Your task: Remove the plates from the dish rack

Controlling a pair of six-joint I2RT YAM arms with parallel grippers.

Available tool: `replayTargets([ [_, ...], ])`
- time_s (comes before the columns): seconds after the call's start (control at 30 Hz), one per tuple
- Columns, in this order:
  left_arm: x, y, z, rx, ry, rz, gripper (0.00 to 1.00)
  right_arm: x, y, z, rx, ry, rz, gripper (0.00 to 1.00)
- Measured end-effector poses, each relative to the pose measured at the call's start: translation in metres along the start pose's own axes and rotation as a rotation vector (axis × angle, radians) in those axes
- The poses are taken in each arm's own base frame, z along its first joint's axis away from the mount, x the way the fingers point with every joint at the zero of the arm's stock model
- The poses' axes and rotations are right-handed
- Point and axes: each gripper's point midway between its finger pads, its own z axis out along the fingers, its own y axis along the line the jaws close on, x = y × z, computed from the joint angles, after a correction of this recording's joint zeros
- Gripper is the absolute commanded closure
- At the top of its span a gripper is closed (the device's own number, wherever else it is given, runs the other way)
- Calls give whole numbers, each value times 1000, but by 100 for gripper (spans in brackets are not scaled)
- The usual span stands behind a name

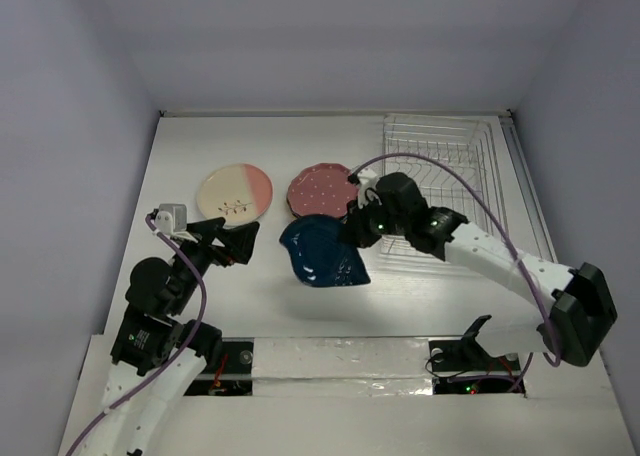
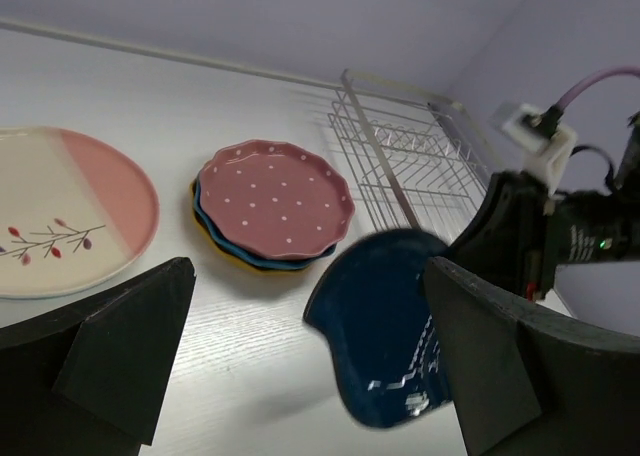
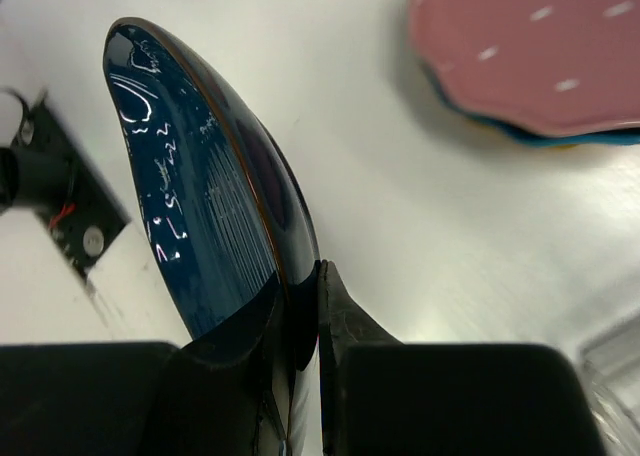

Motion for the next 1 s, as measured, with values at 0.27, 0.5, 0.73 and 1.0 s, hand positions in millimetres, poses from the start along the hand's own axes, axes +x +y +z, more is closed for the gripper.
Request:
replayTargets([
  [0.27,-10,9,8,-79,6,12,1,59,21,70,-88,166,54,100],
  [0.5,-17,18,9,-132,-25,20,1,72,12,98,-56,173,102,86],
  [0.73,-25,17,3,-129,-61,23,1,84,-1,113,8,183,128,70],
  [1.0,-24,17,2,-129,-62,23,1,83,-9,116,66,159,132,32],
])
